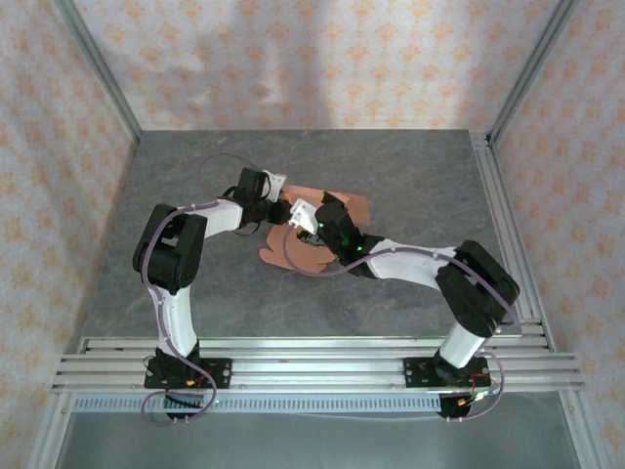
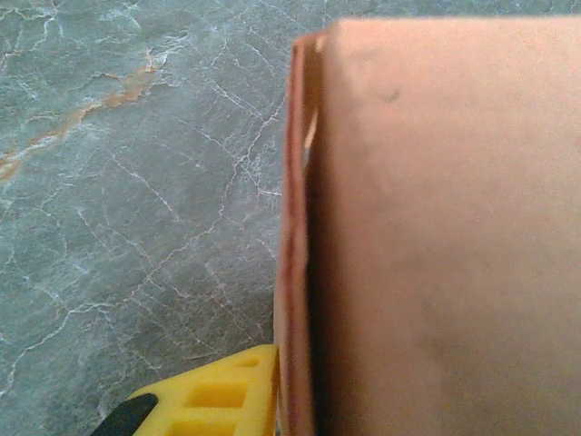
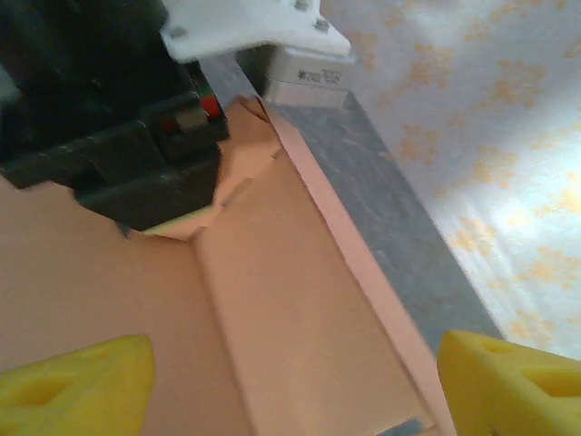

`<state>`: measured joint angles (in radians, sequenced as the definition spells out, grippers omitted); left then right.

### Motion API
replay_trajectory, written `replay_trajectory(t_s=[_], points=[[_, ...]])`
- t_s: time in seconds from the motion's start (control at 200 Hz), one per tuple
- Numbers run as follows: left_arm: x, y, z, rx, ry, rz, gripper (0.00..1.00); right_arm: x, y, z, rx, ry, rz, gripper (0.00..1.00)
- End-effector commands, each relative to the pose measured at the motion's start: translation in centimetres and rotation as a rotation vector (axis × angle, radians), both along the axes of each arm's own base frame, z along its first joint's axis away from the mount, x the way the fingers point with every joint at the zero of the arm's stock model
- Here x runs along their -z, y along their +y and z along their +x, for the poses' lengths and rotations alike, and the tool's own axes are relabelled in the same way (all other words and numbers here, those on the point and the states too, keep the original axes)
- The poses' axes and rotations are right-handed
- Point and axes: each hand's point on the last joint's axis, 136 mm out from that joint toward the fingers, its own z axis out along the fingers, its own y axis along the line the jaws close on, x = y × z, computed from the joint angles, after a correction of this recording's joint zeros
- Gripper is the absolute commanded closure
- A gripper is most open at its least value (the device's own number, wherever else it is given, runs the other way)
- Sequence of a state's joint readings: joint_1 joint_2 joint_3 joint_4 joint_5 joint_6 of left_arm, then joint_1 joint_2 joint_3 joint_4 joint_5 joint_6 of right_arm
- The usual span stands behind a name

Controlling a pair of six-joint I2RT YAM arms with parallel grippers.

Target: Fold the paper box

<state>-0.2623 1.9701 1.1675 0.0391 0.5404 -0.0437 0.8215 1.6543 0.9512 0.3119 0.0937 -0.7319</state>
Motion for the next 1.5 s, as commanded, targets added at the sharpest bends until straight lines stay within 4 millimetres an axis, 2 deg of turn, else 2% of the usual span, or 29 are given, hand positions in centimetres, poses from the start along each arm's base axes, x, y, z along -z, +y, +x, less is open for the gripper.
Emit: replay_trajectory(t_s=[0.0, 0.06, 0.15, 0.215, 0.3, 0.345, 0.355, 0.365, 0.45, 0.601, 0.686, 0.776, 0.846, 0.951, 1.031, 1.116, 1.291, 1.496], points=[[-0.9, 0.1, -0.1, -0.001, -0.035, 0.028, 0.85, -0.1, 0.7, -2.9, -0.041, 0.224, 0.174, 0.15], [-0.8, 0.1, 0.0, -0.004, -0.039, 0.035, 0.85, -1.5, 0.6, -3.4, -0.051, 0.252, 0.253, 0.15], [-1.0, 0.1, 0.1, -0.016, -0.055, 0.043, 0.85, -4.4, -0.3, -3.2, -0.033, 0.282, 0.416, 0.16], [-1.1, 0.0, 0.1, -0.019, -0.073, 0.054, 0.86, -6.8, -1.5, -2.0, 0.026, 0.292, 0.561, 0.16], [-1.1, -0.3, -0.1, -0.013, -0.107, 0.09, 0.86, -9.0, -3.2, -0.1, 0.108, 0.319, 0.687, 0.17], [-0.6, -0.5, -0.4, -0.007, -0.116, 0.12, 0.87, -9.6, -4.1, 0.9, 0.161, 0.335, 0.73, 0.17], [-1.7, -0.6, -0.3, -0.007, -0.143, 0.118, 0.87, -9.6, -4.3, 1.2, 0.173, 0.342, 0.74, 0.17], [-1.9, -0.6, -0.4, -0.009, -0.151, 0.123, 0.87, -9.7, -4.4, 1.4, 0.183, 0.349, 0.75, 0.18], [-2.2, -0.9, -0.7, -0.003, -0.188, 0.156, 0.87, -9.7, -6.0, 3.7, 0.28, 0.426, 0.84, 0.2], [-2.2, -1.6, -1.2, -0.005, -0.194, 0.155, 0.87, -8.0, -8.4, 7.1, 0.408, 0.599, 1.02, 0.24], [-2.1, -2.2, -1.8, 0.003, -0.209, 0.172, 0.87, -6.6, -8.4, 8.2, 0.397, 0.712, 1.064, 0.25], [-1.4, -2.7, -2.3, 0.012, -0.205, 0.196, 0.87, -5.2, -8.1, 8.6, 0.366, 0.788, 1.033, 0.3], [-0.9, -2.9, -2.6, 0.006, -0.194, 0.207, 0.89, -3.9, -7.7, 8.2, 0.32, 0.798, 0.953, 0.34], [-0.5, -3.5, -3.3, 0.026, -0.181, 0.197, 0.93, -1.8, -6.9, 7.4, 0.241, 0.83, 0.865, 0.34], [-0.1, -3.7, -3.7, 0.037, -0.17, 0.2, 0.94, -0.5, -5.6, 6.4, 0.14, 0.881, 0.82, 0.33], [0.1, -3.8, -3.8, 0.039, -0.161, 0.199, 0.94, 1.3, -4.9, 5.9, 0.105, 0.903, 0.753, 0.35], [0.4, -4.2, -3.8, 0.044, -0.156, 0.183, 0.92, 3.4, -3.7, 4.6, 0.047, 0.952, 0.668, 0.38], [0.6, -4.5, -3.5, 0.038, -0.156, 0.17, 0.86, 5.8, -4.0, 4.2, 0.08, 0.988, 0.625, 0.43]])
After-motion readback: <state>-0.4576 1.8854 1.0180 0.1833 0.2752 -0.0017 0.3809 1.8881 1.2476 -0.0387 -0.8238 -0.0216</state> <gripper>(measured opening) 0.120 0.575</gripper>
